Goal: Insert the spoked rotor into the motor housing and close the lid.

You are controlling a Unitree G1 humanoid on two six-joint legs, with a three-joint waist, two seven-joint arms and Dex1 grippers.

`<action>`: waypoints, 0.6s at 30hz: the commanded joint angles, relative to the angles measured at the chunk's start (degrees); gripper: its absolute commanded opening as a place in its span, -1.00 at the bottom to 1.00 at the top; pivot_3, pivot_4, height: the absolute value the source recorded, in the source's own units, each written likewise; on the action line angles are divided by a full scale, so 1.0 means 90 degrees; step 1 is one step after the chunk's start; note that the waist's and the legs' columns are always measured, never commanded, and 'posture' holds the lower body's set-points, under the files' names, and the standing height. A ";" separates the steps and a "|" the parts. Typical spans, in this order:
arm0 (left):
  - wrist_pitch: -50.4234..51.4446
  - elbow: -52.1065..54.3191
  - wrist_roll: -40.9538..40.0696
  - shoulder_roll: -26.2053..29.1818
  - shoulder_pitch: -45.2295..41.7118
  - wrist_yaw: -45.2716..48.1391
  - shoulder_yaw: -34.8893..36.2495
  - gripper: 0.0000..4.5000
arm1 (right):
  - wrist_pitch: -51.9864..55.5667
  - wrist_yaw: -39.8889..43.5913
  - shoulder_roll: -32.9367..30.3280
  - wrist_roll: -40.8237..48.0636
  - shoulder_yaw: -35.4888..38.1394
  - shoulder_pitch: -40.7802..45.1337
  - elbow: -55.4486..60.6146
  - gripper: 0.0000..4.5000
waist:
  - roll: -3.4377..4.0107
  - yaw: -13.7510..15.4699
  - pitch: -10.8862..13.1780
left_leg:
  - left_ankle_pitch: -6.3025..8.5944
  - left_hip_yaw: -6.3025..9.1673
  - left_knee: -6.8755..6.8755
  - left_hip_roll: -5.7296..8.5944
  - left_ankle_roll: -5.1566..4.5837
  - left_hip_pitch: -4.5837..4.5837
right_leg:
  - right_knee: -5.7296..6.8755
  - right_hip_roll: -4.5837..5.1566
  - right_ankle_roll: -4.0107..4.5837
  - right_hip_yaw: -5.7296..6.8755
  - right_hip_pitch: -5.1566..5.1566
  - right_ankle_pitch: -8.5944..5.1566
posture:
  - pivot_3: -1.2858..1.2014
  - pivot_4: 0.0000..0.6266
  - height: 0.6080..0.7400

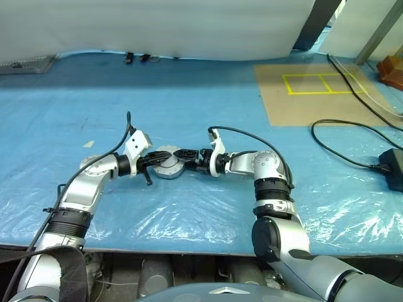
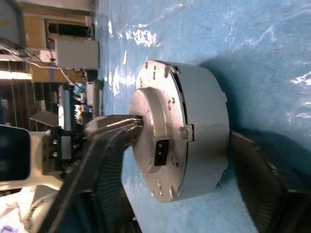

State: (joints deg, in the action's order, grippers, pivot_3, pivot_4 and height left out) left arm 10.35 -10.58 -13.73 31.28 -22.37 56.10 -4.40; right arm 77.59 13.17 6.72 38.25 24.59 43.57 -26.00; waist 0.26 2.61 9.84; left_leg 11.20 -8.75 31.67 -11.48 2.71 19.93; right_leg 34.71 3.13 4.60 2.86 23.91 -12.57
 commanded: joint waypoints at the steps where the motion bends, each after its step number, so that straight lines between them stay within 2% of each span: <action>1: 0.0063 -0.0212 0.0156 0.0002 0.0044 -0.0025 -0.0093 -1.00 | 0.0022 0.0008 0.0564 0.0568 0.0259 0.0125 0.0207 -0.05 | 0.0001 0.0003 0.0000 | 0.0000 0.0000 0.0000 0.0000 0.0000 0.0010 | 0.0000 0.0000 0.0000 0.0000 0.0009 0.0001 | 0.03 -0.52 1.00; 4: 0.0031 -0.0251 0.0168 -0.0014 0.0018 -0.0024 -0.0086 -1.00 | -0.0063 -0.0047 0.0607 0.0679 0.0269 0.0120 0.0281 -0.51 | 0.0001 0.0010 0.0000 | 0.0000 -0.0001 -0.0001 0.0001 0.0001 0.0019 | 0.0000 -0.0002 -0.0001 0.0001 0.0014 0.0001 | 0.03 -0.52 1.00; 5: 0.0023 -0.0270 0.0174 -0.0018 0.0004 -0.0022 -0.0084 -1.00 | -0.0077 -0.0088 0.0615 0.0742 0.0306 0.0128 0.0247 -0.54 | 0.0001 0.0015 0.0000 | 0.0000 -0.0001 -0.0004 0.0002 0.0001 0.0017 | 0.0000 -0.0001 -0.0001 0.0001 0.0013 0.0001 | 0.03 -0.52 1.00; 12: -0.0072 -0.0301 0.0154 -0.0076 -0.0015 -0.0144 0.0012 -1.00 | 0.0020 -0.0384 0.0510 0.0698 0.0138 0.0060 0.0102 -0.54 | 0.0001 0.0017 0.0001 | 0.0000 -0.0003 -0.0004 0.0002 0.0001 0.0019 | 0.0000 -0.0001 -0.0001 0.0001 0.0015 0.0000 | 0.03 -0.52 1.00; 18: -0.0096 -0.0580 -0.0246 -0.0512 -0.0318 -0.0842 0.0725 -1.00 | -0.0053 -0.0465 0.0406 0.0712 0.0215 0.0048 -0.0079 -0.54 | 0.0001 0.0014 0.0001 | -0.0001 -0.0004 -0.0003 0.0003 0.0001 0.0018 | 0.0001 -0.0001 -0.0002 0.0001 0.0014 0.0000 | 0.03 -0.52 1.00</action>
State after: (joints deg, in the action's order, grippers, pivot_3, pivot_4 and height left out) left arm 9.44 -15.47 -14.71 26.64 -24.35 50.07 -0.23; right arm 77.40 9.71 6.73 43.22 26.21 43.54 -26.54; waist 0.27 2.73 9.85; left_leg 11.20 -8.79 31.64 -11.46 2.72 20.10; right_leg 34.71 3.12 4.59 2.88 24.04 -12.57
